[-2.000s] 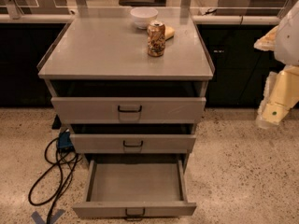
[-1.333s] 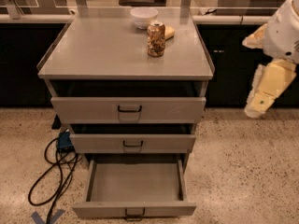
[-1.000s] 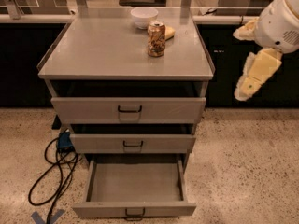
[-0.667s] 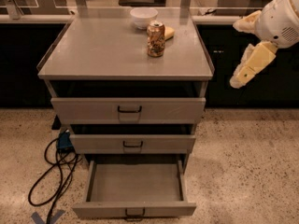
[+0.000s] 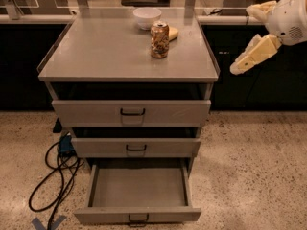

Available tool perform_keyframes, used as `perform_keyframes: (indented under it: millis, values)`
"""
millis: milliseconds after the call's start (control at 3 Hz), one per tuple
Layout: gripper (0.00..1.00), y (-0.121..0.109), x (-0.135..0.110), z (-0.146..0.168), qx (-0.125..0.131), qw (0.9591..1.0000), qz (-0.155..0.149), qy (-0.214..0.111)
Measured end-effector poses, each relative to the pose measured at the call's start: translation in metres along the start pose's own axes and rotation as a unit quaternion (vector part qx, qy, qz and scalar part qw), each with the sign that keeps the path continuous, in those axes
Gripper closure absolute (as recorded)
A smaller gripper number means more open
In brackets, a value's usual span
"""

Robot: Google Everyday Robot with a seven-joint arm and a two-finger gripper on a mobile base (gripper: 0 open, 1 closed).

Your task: Place orange can into bottom drawer

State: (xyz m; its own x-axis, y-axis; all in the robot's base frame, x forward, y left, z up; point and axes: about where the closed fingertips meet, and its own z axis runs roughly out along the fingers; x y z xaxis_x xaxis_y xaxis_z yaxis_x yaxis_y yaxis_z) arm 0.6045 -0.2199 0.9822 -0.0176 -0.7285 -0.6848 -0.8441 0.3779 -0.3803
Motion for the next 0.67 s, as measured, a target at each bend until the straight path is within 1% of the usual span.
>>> perform_keyframes:
  millis: [333,667]
  values:
    - [0.0,-0.0106,-0.0009,0.0003,0.02,0.9996,0.003,-0.02]
    - [0.0,-0.0164,-0.0015,0.0002,0.031,0.999,0.005,-0.032]
